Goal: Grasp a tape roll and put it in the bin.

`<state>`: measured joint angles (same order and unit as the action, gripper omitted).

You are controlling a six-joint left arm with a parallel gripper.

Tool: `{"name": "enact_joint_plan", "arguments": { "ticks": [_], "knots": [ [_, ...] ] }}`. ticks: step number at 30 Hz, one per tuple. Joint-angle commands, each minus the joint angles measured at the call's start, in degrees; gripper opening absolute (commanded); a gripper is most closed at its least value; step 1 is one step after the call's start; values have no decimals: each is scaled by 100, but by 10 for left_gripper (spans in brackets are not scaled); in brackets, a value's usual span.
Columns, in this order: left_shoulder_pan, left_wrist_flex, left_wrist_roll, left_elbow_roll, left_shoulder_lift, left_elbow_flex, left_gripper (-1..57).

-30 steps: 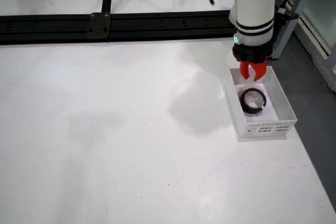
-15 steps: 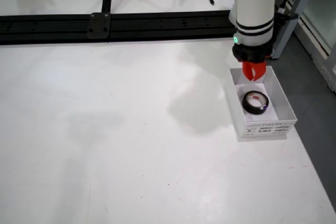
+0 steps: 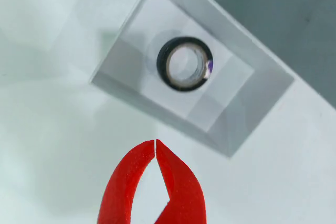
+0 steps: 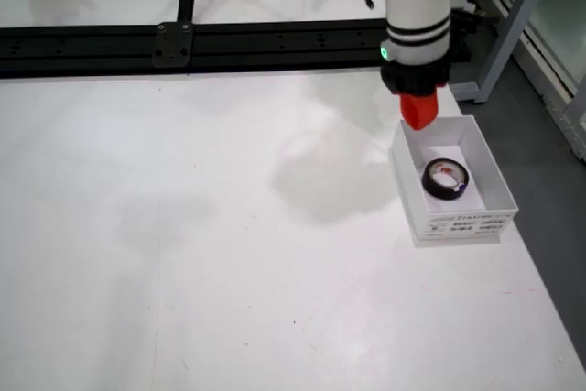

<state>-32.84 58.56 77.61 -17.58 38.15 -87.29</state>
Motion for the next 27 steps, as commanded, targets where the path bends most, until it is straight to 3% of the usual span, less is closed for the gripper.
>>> {"name": "enact_joint_plan", "arguments": {
  "ticks": [1, 8, 27],
  "knots": [
    [-1242, 911, 17, -167, -1380, 19, -6],
    [-1761, 1157, 17, -158, -1952, 19, -6],
    [-3413, 1166, 17, -35, -3120, 28, -6]
  ]
}}
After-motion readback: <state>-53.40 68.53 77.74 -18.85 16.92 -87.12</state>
